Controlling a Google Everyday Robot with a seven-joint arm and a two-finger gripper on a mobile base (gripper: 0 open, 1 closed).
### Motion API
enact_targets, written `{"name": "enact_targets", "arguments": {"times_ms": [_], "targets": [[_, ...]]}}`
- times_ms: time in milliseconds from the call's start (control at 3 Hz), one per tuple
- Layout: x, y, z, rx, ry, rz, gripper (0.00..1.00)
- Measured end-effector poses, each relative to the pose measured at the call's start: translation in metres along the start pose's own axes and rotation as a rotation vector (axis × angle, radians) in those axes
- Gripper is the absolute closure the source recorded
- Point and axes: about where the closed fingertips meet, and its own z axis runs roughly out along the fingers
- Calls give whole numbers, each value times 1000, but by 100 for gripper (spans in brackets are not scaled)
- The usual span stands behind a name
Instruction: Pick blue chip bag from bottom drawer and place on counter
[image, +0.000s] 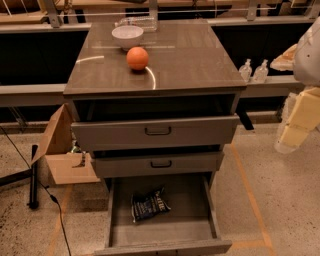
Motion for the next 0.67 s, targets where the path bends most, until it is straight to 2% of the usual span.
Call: {"name": "enact_targets", "arguments": {"times_ms": [333, 667], "targets": [[0, 0, 0, 0, 0, 0, 0], [-6, 3, 15, 7, -39, 15, 0]]}}
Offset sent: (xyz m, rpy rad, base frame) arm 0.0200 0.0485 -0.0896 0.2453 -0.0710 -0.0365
